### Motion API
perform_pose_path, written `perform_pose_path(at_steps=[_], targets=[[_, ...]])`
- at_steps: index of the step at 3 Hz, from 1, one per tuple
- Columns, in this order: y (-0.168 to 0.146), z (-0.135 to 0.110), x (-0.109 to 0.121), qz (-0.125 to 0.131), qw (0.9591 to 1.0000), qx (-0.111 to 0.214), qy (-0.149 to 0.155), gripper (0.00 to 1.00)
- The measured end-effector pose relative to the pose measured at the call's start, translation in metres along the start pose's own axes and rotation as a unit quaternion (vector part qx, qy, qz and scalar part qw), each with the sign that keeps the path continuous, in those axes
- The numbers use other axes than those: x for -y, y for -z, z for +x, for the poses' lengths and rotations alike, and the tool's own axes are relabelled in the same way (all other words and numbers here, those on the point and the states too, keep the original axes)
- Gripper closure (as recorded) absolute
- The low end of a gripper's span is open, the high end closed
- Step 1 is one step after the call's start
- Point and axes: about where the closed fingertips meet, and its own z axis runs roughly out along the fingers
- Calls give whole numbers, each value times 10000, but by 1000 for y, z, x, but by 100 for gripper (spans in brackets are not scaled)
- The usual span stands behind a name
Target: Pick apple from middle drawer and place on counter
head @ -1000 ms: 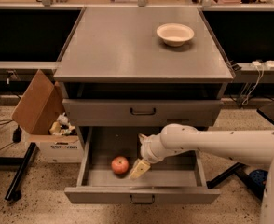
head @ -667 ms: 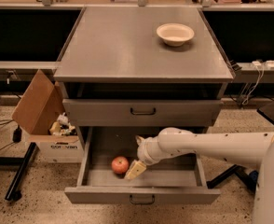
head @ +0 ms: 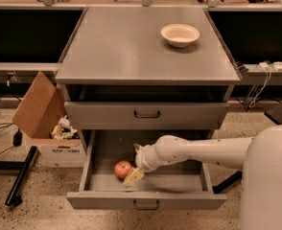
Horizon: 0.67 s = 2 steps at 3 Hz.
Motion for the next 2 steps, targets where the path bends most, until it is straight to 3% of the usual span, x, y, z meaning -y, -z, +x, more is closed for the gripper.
perform_pose_path(at_steps=[2], targets=[[-37,15,4,-84,9996,236,-115,0]])
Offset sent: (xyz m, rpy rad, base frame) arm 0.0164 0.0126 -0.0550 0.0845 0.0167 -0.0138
